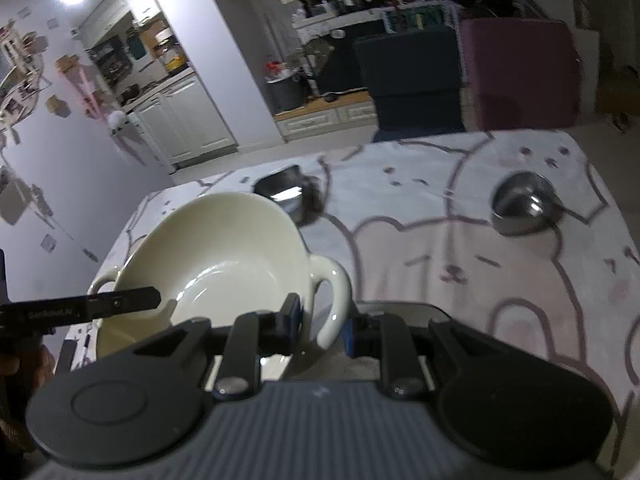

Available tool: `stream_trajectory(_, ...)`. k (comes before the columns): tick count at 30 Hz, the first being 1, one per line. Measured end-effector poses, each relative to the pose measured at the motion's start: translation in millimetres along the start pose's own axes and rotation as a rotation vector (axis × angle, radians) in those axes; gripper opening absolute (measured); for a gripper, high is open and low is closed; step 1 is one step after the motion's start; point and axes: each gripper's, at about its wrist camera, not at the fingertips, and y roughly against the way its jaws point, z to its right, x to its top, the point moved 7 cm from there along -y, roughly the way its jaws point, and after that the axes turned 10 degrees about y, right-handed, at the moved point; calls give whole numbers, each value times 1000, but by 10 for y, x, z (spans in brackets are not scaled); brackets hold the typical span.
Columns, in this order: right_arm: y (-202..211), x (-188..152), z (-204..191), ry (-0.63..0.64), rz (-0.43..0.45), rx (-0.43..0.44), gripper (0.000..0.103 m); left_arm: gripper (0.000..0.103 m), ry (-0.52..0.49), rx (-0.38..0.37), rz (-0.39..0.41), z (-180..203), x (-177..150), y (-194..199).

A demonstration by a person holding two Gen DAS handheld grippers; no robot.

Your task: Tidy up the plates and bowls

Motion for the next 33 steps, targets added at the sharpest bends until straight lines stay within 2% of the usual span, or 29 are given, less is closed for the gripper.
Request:
stream_trajectory(7,-71,-273,307,-47,-33,-44,25,21,-48,-4,-76,58,-253,-468)
stream_trajectory(14,-265,-510,545,-53,-91,-63,25,21,-15,8,-157,-80,-418,-840)
stream_trajectory(27,-506,-619,687,-33,-165,-93,25,22,-46,52,-210,-202,-505,-1163)
stream_trajectory(30,-536,-603,655,-33,-163,-73,26,22,-31,64,-239,-245,-548,-1238)
stream_trajectory(33,-580,-596,623,-24,-173,-84,26,22,-68,60,-232,-233,-553,-1246)
